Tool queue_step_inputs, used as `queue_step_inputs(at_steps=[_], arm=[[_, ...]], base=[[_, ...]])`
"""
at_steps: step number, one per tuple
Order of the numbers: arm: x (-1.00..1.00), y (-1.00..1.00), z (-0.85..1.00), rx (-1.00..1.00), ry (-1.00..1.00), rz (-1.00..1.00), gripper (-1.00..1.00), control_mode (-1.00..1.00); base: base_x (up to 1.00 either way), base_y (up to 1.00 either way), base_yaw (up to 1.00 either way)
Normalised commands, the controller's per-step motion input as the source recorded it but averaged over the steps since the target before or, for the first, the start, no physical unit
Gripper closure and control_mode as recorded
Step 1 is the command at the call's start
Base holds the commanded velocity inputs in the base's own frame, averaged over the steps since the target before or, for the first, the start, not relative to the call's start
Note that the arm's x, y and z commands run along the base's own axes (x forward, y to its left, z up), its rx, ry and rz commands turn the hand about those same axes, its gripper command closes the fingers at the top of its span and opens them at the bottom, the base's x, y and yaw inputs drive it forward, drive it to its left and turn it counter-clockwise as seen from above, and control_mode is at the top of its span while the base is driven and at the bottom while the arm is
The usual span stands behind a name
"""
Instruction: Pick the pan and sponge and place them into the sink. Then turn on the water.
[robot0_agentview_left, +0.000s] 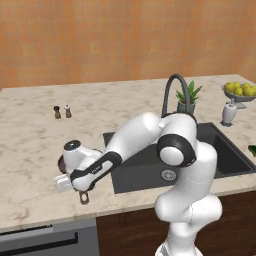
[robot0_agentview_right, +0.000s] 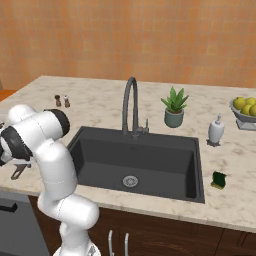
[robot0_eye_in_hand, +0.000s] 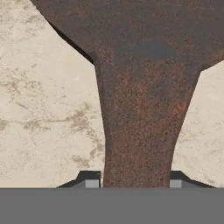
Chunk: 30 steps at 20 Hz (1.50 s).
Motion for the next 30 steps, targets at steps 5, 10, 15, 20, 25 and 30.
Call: queue_step_inputs(at_steps=[5,10,15,20,25,30], arm=[[0.0,-0.17,-0.43,0.05,0.0,-0.04,1.0,-1.0],[0.0,-0.43,0.1,0.18,-0.02,-0.22,1.0,-1.0],[-0.04,-0.69,0.47,0.22,-0.05,-0.46,1.0,-1.0],[-0.1,-0.99,0.27,0.24,0.0,-0.48,1.0,-1.0],[-0.09,-1.0,0.21,0.06,-0.01,-0.48,1.0,-1.0],[-0.01,-0.86,0.38,0.0,0.0,-0.49,1.0,-1.0]], base=[[0.0,0.0,0.0],[0.0,0.0,0.0],[0.0,0.0,0.0],[0.0,0.0,0.0],[0.0,0.0,0.0],[0.0,0.0,0.0]])
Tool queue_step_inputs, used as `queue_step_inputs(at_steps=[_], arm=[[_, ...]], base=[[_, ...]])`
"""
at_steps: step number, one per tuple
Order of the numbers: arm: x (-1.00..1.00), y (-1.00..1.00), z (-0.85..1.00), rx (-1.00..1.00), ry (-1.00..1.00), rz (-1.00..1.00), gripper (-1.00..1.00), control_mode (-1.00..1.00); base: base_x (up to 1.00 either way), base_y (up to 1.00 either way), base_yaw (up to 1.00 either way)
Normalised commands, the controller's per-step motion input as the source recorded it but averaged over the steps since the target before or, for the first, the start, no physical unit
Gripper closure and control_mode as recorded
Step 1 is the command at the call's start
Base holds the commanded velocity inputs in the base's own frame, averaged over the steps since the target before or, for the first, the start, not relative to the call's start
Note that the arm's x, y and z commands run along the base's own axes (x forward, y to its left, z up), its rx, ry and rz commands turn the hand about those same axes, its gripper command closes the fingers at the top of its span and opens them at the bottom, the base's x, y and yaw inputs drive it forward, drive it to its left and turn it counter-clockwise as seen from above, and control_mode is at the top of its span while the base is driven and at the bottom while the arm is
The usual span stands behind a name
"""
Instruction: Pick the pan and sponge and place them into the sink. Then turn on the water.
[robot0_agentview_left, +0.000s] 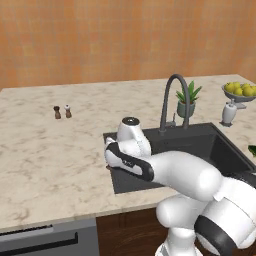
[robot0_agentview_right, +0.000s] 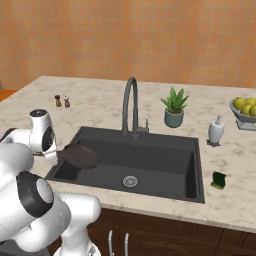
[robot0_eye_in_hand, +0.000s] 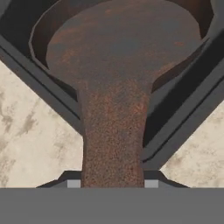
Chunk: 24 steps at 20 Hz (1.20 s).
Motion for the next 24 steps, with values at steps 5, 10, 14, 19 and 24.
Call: queue_step_inputs(at_steps=[5,10,14,19,24], arm=[[0.01,-0.76,0.44,-0.02,0.07,-0.49,1.0,-1.0],[0.29,-0.5,0.32,-0.06,0.28,-0.38,1.0,-1.0],[0.55,-0.34,0.02,-0.21,0.22,-0.2,1.0,-1.0],[0.58,-0.35,0.0,-0.21,0.09,-0.02,1.0,-1.0],[0.38,-0.49,-0.07,-0.02,0.02,0.05,1.0,-1.0]], base=[[0.0,0.0,0.0],[0.0,0.0,0.0],[0.0,0.0,0.0],[0.0,0.0,0.0],[0.0,0.0,0.0]])
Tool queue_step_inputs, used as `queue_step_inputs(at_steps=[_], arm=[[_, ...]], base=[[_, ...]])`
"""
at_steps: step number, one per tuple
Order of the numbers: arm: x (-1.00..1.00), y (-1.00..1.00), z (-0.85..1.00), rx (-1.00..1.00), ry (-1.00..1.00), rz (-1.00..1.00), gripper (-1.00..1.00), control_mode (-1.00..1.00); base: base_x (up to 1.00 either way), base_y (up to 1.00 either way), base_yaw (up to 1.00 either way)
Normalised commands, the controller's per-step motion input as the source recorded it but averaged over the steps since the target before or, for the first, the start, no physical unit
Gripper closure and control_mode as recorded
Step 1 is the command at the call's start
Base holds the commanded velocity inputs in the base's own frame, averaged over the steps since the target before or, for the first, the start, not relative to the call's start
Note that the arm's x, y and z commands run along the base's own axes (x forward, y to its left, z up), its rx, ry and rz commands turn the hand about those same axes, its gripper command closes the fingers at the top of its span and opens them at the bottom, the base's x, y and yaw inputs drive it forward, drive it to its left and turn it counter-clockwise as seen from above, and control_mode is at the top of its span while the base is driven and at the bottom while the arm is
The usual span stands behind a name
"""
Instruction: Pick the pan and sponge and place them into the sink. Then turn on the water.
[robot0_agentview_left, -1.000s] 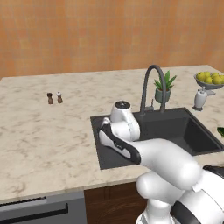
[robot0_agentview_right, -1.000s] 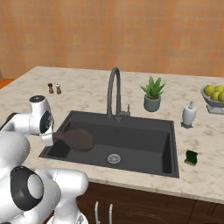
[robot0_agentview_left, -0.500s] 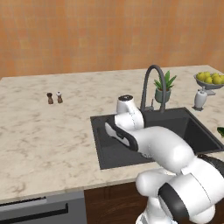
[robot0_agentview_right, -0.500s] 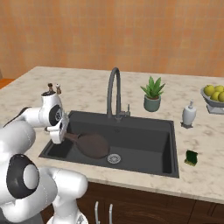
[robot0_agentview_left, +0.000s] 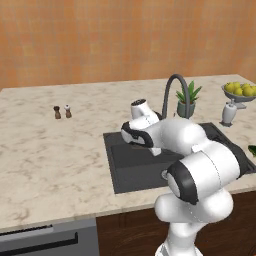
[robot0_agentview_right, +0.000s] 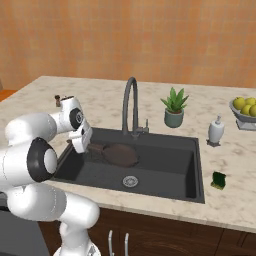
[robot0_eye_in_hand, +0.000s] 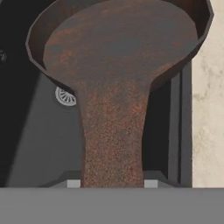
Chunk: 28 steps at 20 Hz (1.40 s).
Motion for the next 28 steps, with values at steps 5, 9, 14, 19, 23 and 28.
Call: queue_step_inputs(at_steps=[5,9,14,19,23,28], arm=[[0.02,-0.59,-0.49,0.02,-0.02,0.16,1.0,-1.0],[0.13,-0.18,-0.59,0.0,-0.04,0.12,1.0,-1.0],[0.2,-0.22,-0.73,0.04,-0.08,0.03,1.0,-1.0],[0.15,-0.14,-0.77,0.06,-0.01,0.0,1.0,-1.0],[0.06,-0.05,-0.68,0.01,-0.01,-0.01,1.0,-1.0],[0.25,0.0,-0.68,0.0,-0.01,0.0,1.0,-1.0]], base=[[0.0,0.0,0.0],[0.0,0.0,0.0],[0.0,0.0,0.0],[0.0,0.0,0.0],[0.0,0.0,0.0],[0.0,0.0,0.0]])
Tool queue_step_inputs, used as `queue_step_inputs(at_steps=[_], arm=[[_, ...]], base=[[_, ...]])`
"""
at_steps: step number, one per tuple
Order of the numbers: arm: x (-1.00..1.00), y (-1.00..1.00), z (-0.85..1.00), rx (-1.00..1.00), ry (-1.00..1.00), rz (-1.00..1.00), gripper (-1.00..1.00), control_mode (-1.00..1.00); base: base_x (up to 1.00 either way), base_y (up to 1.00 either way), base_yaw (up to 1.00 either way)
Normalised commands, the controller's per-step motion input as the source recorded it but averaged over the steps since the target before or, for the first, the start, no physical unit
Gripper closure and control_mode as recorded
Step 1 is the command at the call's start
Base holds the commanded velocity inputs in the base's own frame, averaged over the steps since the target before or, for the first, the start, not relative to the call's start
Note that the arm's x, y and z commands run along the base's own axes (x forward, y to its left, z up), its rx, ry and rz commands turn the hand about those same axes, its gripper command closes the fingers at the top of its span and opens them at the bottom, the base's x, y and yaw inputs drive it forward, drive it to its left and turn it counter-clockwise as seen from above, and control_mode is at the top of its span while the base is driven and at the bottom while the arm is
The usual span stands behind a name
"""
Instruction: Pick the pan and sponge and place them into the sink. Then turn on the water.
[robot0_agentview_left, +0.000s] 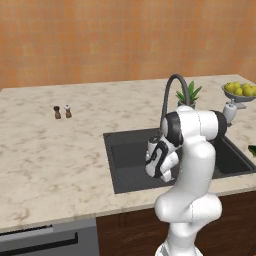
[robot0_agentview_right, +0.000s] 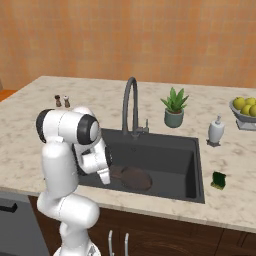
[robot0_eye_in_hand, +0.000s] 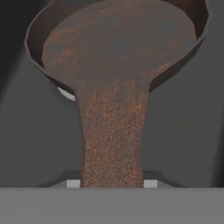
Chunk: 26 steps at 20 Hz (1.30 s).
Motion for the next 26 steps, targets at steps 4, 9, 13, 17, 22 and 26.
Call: queue_step_inputs(at_steps=[4,9,13,17,22,26], arm=[[0.42,0.0,-0.72,0.0,-0.04,0.0,1.0,-1.0],[0.57,0.0,-0.69,0.0,-0.11,0.0,1.0,-1.0],[0.43,0.0,-0.53,0.0,-0.14,0.0,-1.0,-1.0],[0.24,0.0,-0.21,0.02,-0.22,0.0,-1.0,-1.0],[0.24,0.0,0.04,0.06,-0.32,-0.01,-1.0,-1.0],[0.16,0.11,0.44,0.01,-0.17,-0.12,-1.0,-1.0]], base=[[0.0,0.0,0.0],[0.0,0.0,0.0],[0.0,0.0,0.0],[0.0,0.0,0.0],[0.0,0.0,0.0],[0.0,0.0,0.0]])
